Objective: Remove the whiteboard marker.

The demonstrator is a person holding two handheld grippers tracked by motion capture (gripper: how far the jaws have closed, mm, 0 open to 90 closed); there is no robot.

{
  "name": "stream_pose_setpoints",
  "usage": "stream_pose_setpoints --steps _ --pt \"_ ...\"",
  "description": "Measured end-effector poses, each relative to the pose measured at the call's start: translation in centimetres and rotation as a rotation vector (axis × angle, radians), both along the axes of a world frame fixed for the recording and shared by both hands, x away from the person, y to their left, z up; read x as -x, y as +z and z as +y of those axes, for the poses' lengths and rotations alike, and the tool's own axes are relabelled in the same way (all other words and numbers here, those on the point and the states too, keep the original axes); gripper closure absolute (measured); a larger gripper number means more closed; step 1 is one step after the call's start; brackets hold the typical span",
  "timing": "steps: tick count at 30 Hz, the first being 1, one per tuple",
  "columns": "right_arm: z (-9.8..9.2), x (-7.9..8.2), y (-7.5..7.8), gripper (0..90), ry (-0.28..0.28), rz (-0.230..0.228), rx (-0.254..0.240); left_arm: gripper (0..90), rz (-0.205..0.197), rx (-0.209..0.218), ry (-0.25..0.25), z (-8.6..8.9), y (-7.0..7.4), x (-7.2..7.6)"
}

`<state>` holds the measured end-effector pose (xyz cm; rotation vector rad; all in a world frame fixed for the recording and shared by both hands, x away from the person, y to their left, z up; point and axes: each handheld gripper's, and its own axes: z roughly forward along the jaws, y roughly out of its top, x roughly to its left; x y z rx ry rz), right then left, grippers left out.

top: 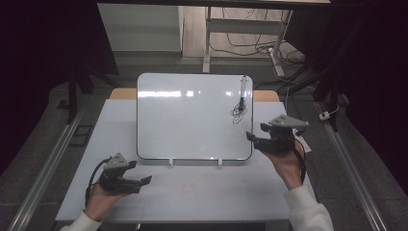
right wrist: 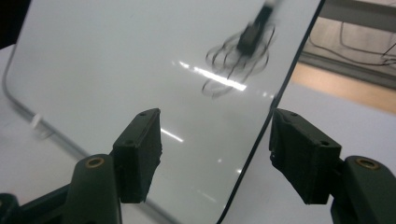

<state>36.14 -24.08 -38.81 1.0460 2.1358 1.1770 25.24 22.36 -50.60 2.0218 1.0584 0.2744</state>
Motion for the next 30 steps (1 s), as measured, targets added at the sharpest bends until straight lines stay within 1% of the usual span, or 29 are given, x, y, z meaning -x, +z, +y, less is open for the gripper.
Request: stream_pose_setpoints --steps 1,4,7,8,9,11,12,13,15,19,21,24,25,30 --pt "0.4 -0.6 0.5 35.8 -0.003 -0.006 0.011 15.2 0.0 0.0 0.0 0.0 0.0 0.0" --pt "1.3 -2.5 1.9 37.6 -0.011 0.005 0.002 15.2 -0.001 0.0 0.0 0.0 0.0 0.1" --pt "2.3 -4.4 2.9 39.1 -0.038 0.002 0.017 15.3 -0.003 0.001 -0.002 0.1 0.0 0.1" --pt "2.5 -5.1 3.2 40.0 -0.046 0.007 0.014 15.3 -0.004 0.001 -0.002 0.1 0.1 0.1" --pt "2.8 -5.8 3.4 40.7 -0.055 0.013 0.012 15.3 -0.005 0.001 0.0 0.1 0.1 0.1" --pt "3.4 -7.0 3.8 42.5 -0.079 0.008 0.031 15.3 -0.007 0.002 -0.001 0.2 0.1 0.1" --pt "3.4 -7.0 3.8 42.5 -0.079 0.008 0.031 15.3 -0.008 0.002 -0.001 0.2 0.1 0.2" --pt "3.8 -8.0 3.9 45.8 -0.104 0.017 0.032 15.4 -0.011 0.001 -0.002 0.3 0.1 0.2" --pt "4.0 -8.9 4.0 48.1 -0.12 0.038 0.019 15.4 -0.012 0.0 -0.003 0.3 0.1 0.2" --pt "4.6 -10.0 3.8 51.5 -0.146 0.079 0.043 15.4 -0.014 -0.003 -0.007 0.4 0.1 0.2" --pt "4.8 -10.4 3.6 54.0 -0.157 0.094 0.06 15.4 -0.014 -0.003 -0.007 0.4 0.1 0.2" --pt "5.0 -11.0 3.4 56.8 -0.177 0.125 0.072 15.5 -0.015 -0.002 -0.005 0.5 0.0 0.2" --pt "5.1 -11.1 3.3 57.2 -0.189 0.127 0.079 15.4 -0.015 -0.001 -0.004 0.5 0.0 0.2" --pt "5.2 -11.3 3.1 60.0 -0.204 0.135 0.074 15.5 -0.016 -0.001 -0.007 0.6 0.0 0.2"
